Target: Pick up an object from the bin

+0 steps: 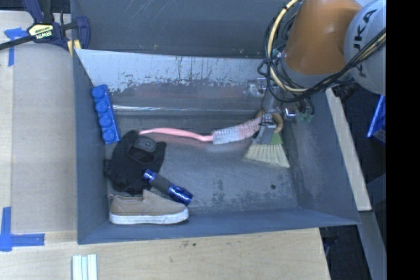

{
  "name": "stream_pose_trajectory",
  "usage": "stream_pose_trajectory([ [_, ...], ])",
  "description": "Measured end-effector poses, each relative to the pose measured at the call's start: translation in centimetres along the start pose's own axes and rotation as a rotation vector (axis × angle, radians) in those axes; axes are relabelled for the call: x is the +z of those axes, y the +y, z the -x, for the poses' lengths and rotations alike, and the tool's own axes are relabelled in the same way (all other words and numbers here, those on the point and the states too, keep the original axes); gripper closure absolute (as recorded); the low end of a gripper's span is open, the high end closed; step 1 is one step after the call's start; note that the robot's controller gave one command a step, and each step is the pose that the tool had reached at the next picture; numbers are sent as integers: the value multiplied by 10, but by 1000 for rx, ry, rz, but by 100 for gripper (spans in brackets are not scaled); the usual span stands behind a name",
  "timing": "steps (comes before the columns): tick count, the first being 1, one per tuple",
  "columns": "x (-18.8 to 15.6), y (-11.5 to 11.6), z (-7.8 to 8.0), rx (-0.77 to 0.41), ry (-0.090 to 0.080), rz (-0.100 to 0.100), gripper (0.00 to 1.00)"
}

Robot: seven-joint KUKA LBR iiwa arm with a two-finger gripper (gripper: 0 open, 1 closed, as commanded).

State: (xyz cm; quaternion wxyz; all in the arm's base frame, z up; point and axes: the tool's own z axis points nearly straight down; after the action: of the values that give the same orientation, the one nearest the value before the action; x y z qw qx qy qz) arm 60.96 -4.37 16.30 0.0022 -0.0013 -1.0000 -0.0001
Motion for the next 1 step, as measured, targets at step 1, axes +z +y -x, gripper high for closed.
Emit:
stream_pose_trajectory([
  [1, -5, 0, 2, -2, -8, -1, 0],
])
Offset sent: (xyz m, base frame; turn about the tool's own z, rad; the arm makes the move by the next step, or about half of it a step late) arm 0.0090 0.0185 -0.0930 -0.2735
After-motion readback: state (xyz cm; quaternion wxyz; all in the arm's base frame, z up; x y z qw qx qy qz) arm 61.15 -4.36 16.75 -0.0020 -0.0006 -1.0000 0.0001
